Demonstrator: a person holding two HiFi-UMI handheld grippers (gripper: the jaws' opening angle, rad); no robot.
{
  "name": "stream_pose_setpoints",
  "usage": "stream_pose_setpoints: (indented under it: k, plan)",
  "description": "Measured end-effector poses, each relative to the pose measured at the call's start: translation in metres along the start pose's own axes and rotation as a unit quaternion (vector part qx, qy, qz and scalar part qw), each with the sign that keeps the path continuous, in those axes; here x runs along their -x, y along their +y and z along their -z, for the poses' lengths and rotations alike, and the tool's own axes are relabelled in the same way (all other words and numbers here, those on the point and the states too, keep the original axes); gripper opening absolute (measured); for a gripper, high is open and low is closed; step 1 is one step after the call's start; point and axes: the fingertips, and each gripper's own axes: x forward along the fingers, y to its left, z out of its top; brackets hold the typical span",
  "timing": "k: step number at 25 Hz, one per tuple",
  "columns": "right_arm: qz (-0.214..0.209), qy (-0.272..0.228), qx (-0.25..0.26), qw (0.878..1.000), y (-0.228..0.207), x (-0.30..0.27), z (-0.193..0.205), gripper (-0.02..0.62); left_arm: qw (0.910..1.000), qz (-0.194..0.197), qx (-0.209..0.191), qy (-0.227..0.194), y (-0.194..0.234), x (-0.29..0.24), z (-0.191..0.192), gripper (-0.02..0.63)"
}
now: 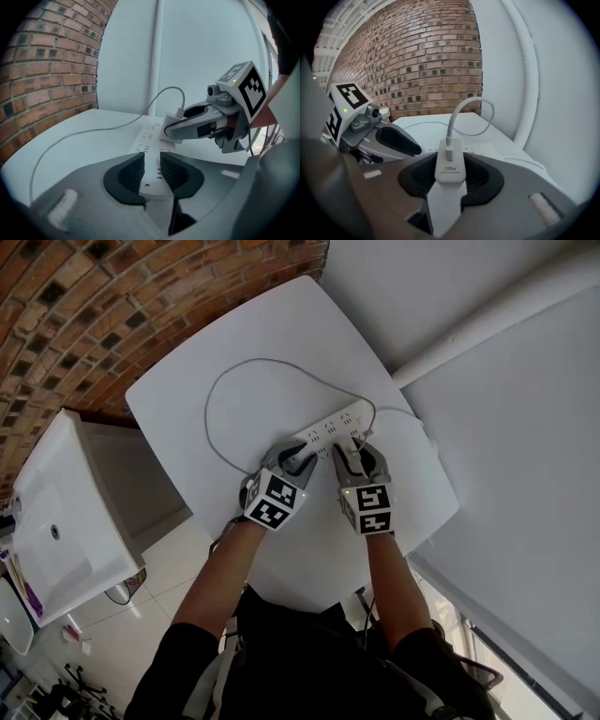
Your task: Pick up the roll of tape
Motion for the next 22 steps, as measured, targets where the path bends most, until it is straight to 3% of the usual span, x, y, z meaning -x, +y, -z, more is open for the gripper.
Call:
stream_pose_setpoints:
  k: [9,16,22]
  plan:
    - [0.003,0.022,0.017,1.000,0.001,0.001,0.000,0.140,0.9998,0.005,0.007,0.016,0.001,0.000,0.002,0.088]
    - [0.004,-0.052,0.043,0.998,0.009,0.025,-0.053,0.140,0.9997,0.009,0.009,0.022,0.003,0.001,0.002,0.086]
    - [-0.007,-0.046,0.051,0.998,0.013,0.033,-0.050,0.140,0.9996,0.013,0.024,0.011,0.003,0.000,0.000,0.078]
